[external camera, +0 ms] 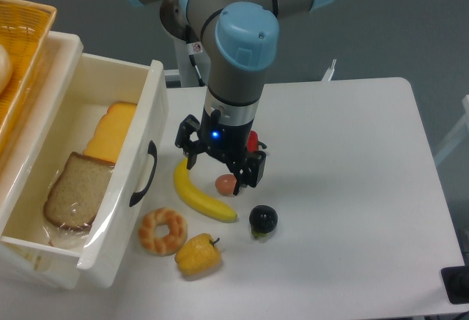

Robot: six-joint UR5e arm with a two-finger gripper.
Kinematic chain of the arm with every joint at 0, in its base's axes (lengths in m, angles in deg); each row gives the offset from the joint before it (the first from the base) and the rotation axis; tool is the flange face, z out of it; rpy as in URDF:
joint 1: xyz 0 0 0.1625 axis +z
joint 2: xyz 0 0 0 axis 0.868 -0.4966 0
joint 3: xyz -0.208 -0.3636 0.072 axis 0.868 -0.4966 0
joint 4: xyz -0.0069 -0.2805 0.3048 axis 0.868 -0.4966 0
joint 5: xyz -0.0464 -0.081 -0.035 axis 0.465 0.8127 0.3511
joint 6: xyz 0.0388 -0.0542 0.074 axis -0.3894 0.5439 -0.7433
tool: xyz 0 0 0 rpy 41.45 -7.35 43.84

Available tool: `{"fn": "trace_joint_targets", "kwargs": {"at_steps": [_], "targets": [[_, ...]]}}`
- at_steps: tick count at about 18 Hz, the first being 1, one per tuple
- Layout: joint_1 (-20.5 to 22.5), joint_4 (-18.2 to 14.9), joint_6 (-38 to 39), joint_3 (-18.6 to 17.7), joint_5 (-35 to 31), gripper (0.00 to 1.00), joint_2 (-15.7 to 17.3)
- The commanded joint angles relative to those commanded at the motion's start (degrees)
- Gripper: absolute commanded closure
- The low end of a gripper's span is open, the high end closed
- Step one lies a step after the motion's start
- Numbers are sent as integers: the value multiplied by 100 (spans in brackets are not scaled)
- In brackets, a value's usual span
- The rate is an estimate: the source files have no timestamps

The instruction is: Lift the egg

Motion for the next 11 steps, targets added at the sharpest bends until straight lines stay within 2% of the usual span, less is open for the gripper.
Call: {"fn": "trace_joint_targets", "kwargs": {"at_steps": [3,8,10,11], "targets": [[-17,-17,-412,0,-123,0,0],[-18,62,-422,-44,-123,0,-9],[-9,79,-413,-149,-123,0,-17],[-9,245,-413,-298,-114,0,-35]]}}
